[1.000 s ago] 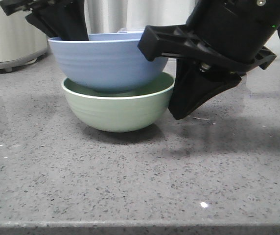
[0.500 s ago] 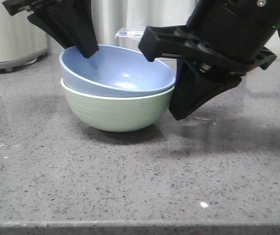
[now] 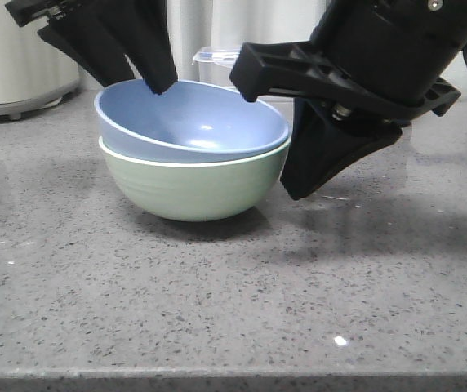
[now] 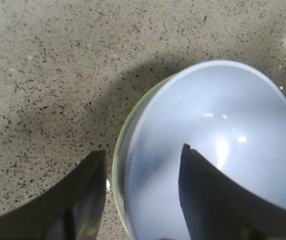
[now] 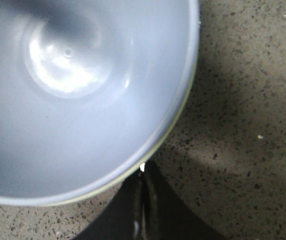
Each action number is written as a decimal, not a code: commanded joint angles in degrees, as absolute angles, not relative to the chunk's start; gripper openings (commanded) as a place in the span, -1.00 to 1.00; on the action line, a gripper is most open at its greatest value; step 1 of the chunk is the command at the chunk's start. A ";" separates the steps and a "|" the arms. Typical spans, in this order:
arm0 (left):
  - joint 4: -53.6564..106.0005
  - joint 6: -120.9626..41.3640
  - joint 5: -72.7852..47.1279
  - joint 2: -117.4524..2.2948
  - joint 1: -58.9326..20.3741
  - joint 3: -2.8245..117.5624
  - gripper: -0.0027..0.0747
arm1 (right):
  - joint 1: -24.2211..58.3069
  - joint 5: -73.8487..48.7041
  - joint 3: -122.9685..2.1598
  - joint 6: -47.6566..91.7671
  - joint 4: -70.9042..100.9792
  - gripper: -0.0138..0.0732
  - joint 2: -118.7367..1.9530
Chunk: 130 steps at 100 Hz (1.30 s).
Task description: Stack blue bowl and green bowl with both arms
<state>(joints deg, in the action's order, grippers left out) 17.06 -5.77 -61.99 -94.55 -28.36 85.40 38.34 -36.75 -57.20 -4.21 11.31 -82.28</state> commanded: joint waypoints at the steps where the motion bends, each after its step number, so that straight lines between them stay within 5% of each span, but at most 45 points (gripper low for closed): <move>1: 17.12 -5.17 -59.01 -90.91 -29.02 87.13 -0.17 | 37.55 -34.77 -58.39 -4.63 11.85 -0.84 -80.43; 47: 8.79 -0.59 -50.38 -74.25 -21.47 74.38 -0.37 | 28.11 -36.05 -54.35 -5.10 11.06 -0.84 -69.11; 88: 7.18 -0.59 -40.32 -54.19 -7.54 54.85 -0.98 | 18.49 -35.47 -44.15 -5.10 9.55 -0.84 -55.31; 130: 6.50 -0.59 -29.38 -35.00 -3.47 33.72 -0.98 | 16.97 -30.43 -34.85 -5.10 7.23 -0.84 -39.73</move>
